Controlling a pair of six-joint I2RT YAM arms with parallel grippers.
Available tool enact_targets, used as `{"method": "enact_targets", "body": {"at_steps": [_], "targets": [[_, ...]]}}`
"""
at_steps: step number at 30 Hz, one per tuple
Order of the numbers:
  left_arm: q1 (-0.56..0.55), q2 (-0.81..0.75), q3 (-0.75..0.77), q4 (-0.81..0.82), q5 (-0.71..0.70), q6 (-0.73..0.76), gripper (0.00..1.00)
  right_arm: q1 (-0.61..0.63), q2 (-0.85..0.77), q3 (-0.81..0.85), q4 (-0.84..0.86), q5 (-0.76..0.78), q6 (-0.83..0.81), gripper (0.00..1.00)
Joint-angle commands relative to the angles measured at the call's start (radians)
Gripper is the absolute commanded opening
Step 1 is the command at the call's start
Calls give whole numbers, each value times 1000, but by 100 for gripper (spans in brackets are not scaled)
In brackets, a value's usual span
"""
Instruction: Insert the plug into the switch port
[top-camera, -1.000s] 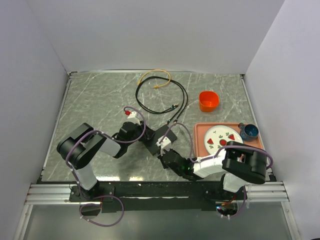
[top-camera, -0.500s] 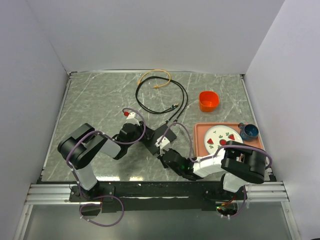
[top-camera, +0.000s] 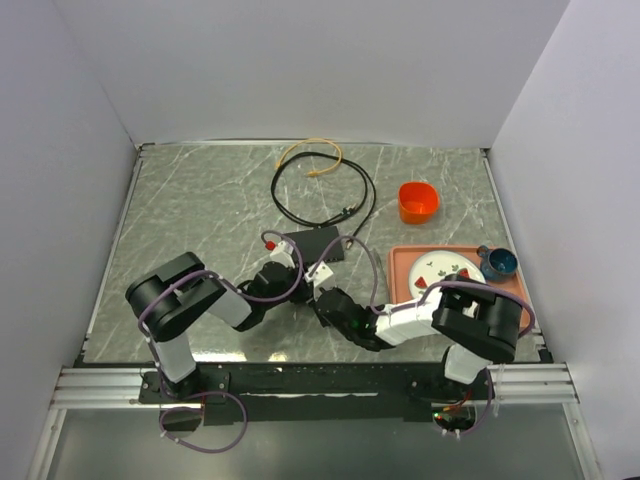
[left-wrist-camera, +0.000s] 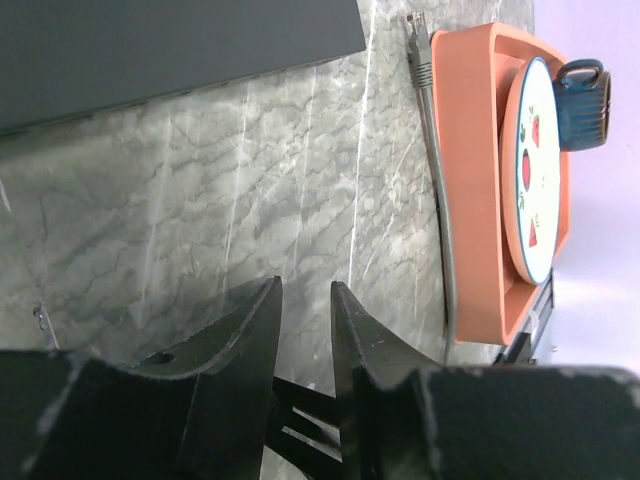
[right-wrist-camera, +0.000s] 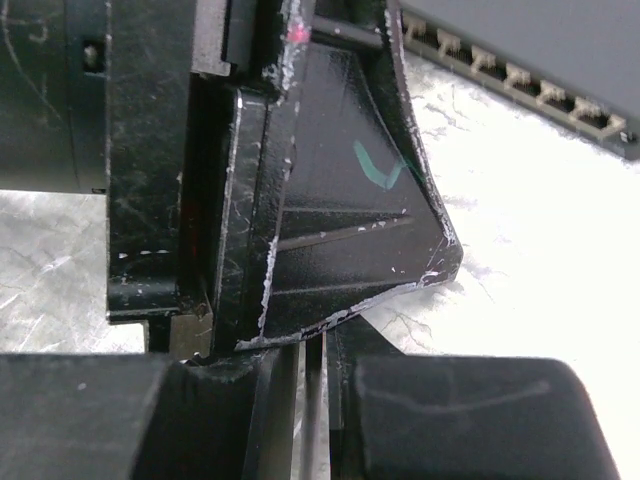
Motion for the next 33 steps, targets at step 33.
{"method": "enact_targets", "body": {"at_steps": [33], "targets": [[206, -372, 430, -966, 35, 395, 41, 10, -646, -283, 58, 199, 189, 0]]}}
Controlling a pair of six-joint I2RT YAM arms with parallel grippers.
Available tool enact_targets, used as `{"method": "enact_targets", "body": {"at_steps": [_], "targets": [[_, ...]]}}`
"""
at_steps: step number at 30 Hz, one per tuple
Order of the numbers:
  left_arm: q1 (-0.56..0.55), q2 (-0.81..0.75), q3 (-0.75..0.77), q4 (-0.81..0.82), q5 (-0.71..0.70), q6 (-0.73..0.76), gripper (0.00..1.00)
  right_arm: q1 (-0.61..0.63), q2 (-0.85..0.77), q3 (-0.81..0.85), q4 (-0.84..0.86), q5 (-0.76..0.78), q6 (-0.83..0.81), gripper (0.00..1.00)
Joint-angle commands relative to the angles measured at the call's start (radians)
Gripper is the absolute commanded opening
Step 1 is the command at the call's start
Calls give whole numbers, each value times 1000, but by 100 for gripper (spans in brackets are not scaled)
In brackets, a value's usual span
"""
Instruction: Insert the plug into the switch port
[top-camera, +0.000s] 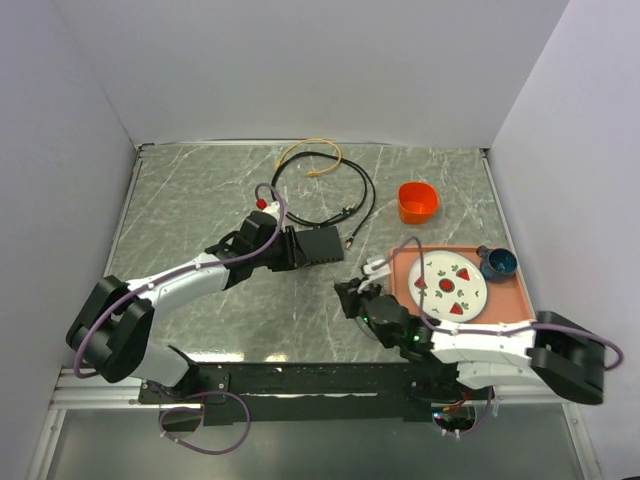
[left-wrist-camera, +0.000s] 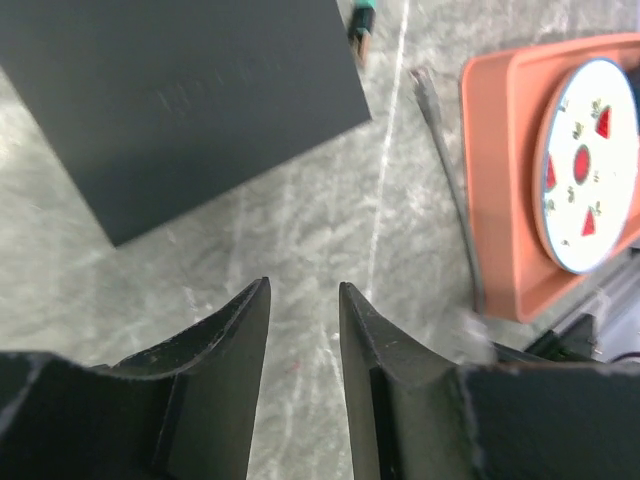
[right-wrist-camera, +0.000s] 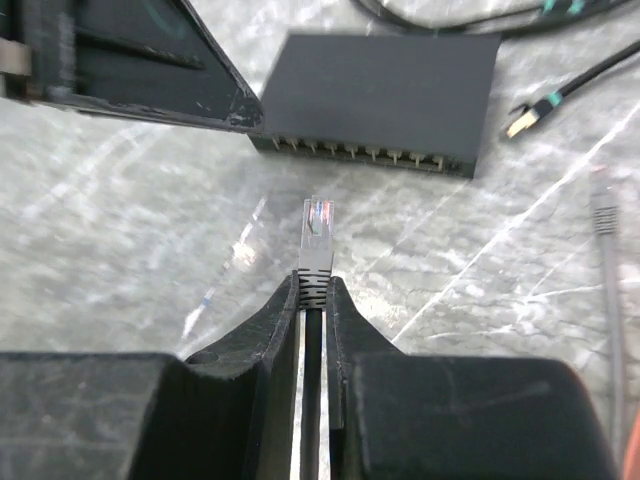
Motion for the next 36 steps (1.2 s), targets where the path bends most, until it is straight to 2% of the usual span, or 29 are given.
{"method": "enact_targets", "body": {"at_steps": [1, 5, 7, 8, 12, 15, 18, 22, 27, 30, 36], "targets": [[12, -20, 73, -36, -66, 83, 41, 14, -189, -47, -58, 74, 42, 0], [15, 59, 248, -67, -126, 163, 45, 16, -360, -96, -180, 86, 87, 0], [16, 137, 328, -110, -154, 218, 46, 11, -436, -110, -238, 74, 70, 0], [16, 195, 415, -134, -195, 253, 46, 10, -453, -102, -275, 72, 64, 0], [30, 330, 521, -98, -238, 327, 49, 4, -416, -80, -284, 69, 31, 0], [85, 497, 656, -145, -166, 353, 49, -1, -367, -50, -317, 60, 60, 0], [127, 643, 742, -147, -94, 382, 49, -6, -356, -73, -275, 28, 87, 0], [165, 743, 756, -70, -68, 391, 53, -13, -336, -73, -293, -1, 102, 0], [174, 800, 748, -75, -16, 385, 58, -18, -287, -62, -294, -38, 97, 0], [174, 784, 658, -32, 55, 356, 56, -21, -237, -51, -297, -41, 110, 0], [170, 651, 350, 135, 147, 252, 53, -30, -137, -33, -275, -73, 131, 0]]}}
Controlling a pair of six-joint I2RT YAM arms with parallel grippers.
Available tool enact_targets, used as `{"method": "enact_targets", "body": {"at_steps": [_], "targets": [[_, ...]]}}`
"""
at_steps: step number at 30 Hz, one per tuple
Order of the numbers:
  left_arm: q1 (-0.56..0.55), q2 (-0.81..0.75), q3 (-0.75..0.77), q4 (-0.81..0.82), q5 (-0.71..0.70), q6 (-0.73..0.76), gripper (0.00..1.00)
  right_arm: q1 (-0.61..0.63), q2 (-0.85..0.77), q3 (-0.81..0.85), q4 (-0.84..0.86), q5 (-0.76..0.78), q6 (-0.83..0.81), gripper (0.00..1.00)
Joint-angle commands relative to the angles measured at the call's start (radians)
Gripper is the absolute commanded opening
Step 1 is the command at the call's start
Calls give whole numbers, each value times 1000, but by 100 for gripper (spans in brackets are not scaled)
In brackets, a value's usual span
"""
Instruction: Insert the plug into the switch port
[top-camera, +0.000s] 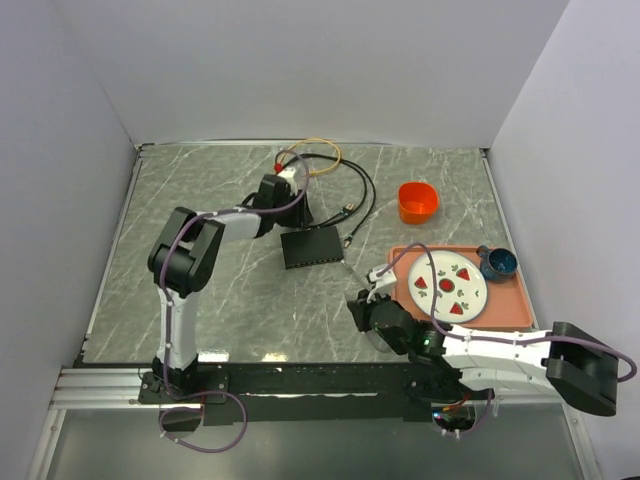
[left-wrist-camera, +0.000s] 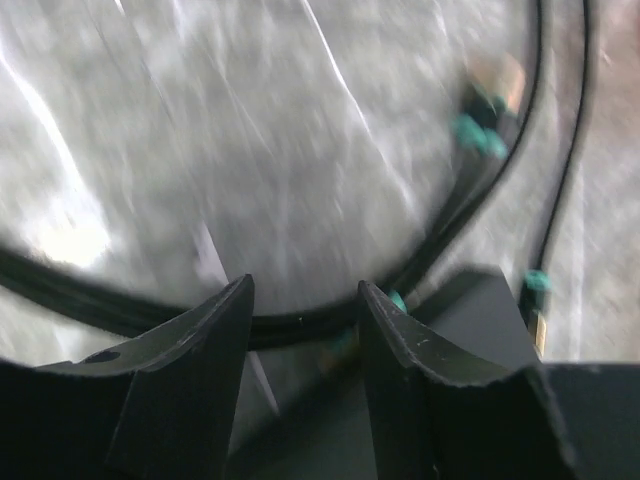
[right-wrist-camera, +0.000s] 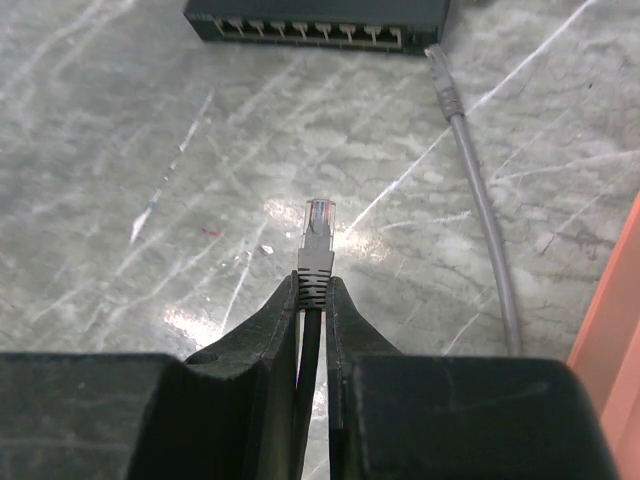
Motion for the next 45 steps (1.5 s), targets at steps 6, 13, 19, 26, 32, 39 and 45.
{"method": "enact_targets", "body": {"at_steps": [6, 13, 19, 26, 32, 39, 45], "targets": [[-64, -189, -411, 37, 126, -143, 52, -36, 132, 73, 33, -34, 7, 0], [-133, -319, -622, 126, 138, -260, 50, -58, 209, 97, 56, -66, -15, 0], [-192, -385, -725, 138, 83, -303, 51, -64, 301, 122, 82, -83, -13, 0], [-190, -511, -748, 52, -9, -280, 58, -82, 479, 241, 139, -81, -54, 0], [-189, -570, -761, -1, -74, -269, 66, -134, 557, 352, 162, -135, -152, 0], [-135, -582, -738, -49, -144, -260, 77, -146, 556, 379, 144, -195, -215, 0], [-97, -496, -643, -78, -152, -252, 78, -146, 525, 320, 81, -216, -163, 0]]}}
